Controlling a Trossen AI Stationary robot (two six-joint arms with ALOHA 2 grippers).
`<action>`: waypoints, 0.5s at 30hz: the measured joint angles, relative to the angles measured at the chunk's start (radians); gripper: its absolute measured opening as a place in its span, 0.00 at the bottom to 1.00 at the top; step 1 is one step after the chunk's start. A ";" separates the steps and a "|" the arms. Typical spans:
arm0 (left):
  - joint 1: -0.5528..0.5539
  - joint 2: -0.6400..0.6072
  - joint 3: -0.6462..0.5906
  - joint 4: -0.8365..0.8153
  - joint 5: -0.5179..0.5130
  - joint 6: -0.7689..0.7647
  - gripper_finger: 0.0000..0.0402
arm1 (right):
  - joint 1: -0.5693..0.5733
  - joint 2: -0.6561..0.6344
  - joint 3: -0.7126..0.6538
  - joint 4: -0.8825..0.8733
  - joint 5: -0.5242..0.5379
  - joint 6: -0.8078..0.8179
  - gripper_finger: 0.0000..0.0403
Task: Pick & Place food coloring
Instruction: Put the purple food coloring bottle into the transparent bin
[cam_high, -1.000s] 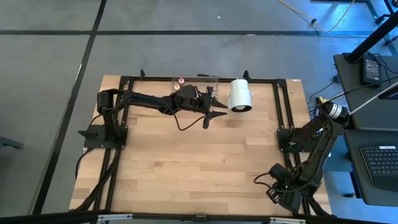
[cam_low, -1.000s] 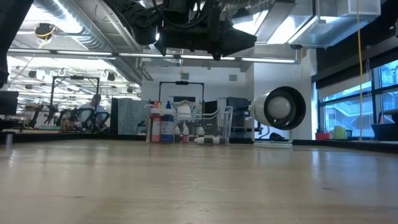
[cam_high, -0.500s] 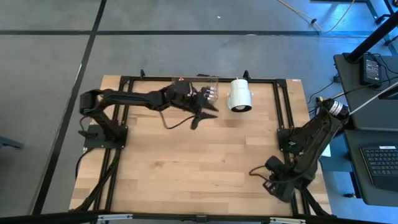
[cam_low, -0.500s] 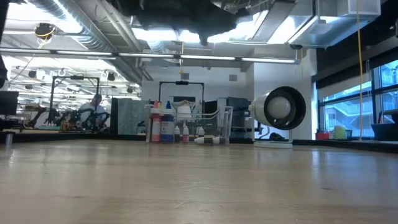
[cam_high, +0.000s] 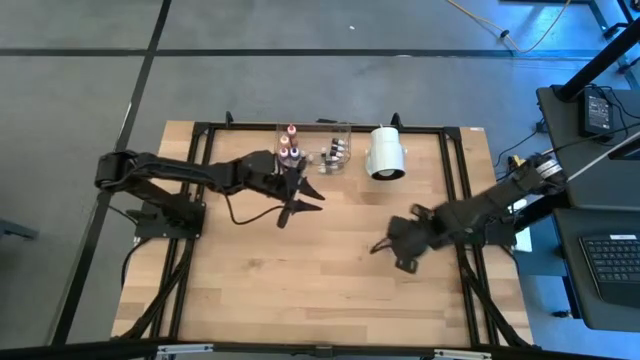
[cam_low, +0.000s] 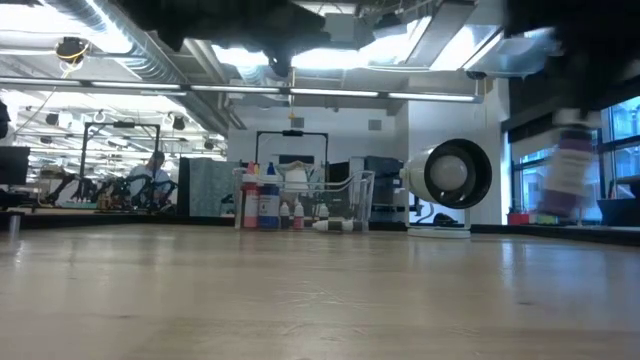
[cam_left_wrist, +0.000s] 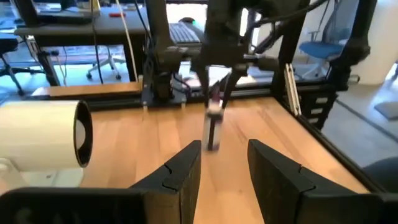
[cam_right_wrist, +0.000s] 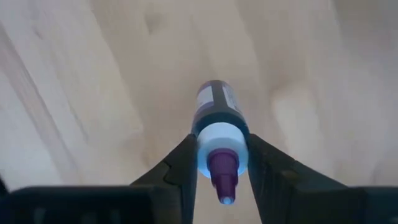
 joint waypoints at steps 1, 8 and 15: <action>0.000 -0.006 -0.004 0.007 -0.001 -0.012 0.32 | -0.041 0.000 0.002 0.046 -0.003 -0.094 0.29; 0.000 -0.059 -0.010 -0.010 0.001 -0.041 0.32 | -0.284 0.040 0.178 0.156 -0.070 -0.585 0.29; 0.000 -0.110 -0.009 -0.156 -0.036 -0.074 0.32 | -0.388 0.218 0.450 0.088 -0.109 -0.885 0.29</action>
